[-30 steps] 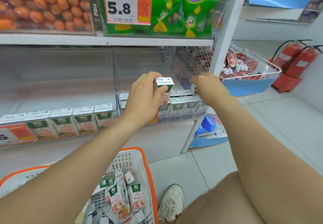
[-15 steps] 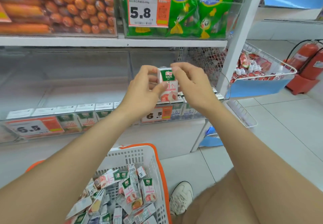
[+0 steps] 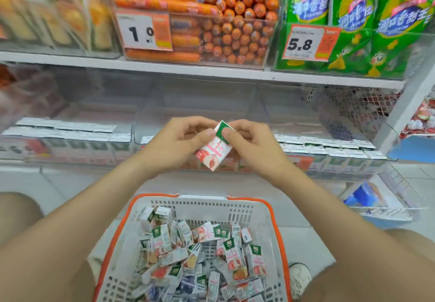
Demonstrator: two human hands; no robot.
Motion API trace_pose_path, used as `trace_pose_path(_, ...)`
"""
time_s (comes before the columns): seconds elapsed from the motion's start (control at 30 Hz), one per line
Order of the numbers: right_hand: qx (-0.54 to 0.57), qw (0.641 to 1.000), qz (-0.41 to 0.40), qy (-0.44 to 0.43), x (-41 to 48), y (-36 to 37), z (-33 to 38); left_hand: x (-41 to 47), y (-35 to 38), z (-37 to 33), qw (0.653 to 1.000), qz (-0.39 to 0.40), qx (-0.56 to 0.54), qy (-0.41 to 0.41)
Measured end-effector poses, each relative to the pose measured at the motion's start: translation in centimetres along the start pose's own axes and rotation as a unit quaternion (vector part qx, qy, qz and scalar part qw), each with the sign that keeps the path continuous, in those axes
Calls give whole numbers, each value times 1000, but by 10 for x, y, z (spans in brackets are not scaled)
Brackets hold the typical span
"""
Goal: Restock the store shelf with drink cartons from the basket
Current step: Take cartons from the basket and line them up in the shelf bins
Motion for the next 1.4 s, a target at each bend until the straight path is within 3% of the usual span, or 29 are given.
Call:
trace_pose_path(0.13,-28,999,-26,-34,17,47,39,-17,-89,3,987,-121,107,10)
trace_pose_path(0.23,-33,996,-42,-72,30,82,73,-35,-170,13,940,-265,215,-24)
trace_pose_path(0.3,-54,992,-48,-106,42,107,96,-45,-207,28,909,-300,280,-75)
trace_pose_path(0.37,-95,983,-44,-153,58,132,119,-50,-228,50,893,-275,333,-131)
trace_pose_path(0.47,-237,943,-15,-233,87,176,140,-49,-231,84,870,-168,415,-205)
trace_pose_path(0.63,-523,813,53,-252,129,235,123,-53,-214,102,836,-79,494,-227)
trace_pose_path(0.8,-589,783,70,-186,139,255,99,-57,-211,104,829,-76,512,-213)
trace_pose_path(1.0,-615,748,120,-220,126,266,93,-64,-206,93,822,-114,532,-167)
trace_pose_path(1.1,-560,776,119,-264,110,260,89,-73,-196,73,803,-179,556,-122)
trace_pose_path(1.17,-485,818,90,-296,86,250,84,-79,-181,75,827,-172,520,-128)
trace_pose_path(1.27,-397,852,45,-339,35,235,72,-88,-145,114,859,-42,461,-217)
trace_pose_path(1.4,-355,881,64,-306,-20,226,17,-112,-86,176,784,201,497,-312)
Point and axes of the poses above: each hand's wrist, its own x-axis towards the middle knuckle, its own y-axis out of the palm, z = x × y, the point moved 9 cm from there along x, towards the middle knuckle, and after that the axes turned 5 degrees about -x, right-handed, at the moved point
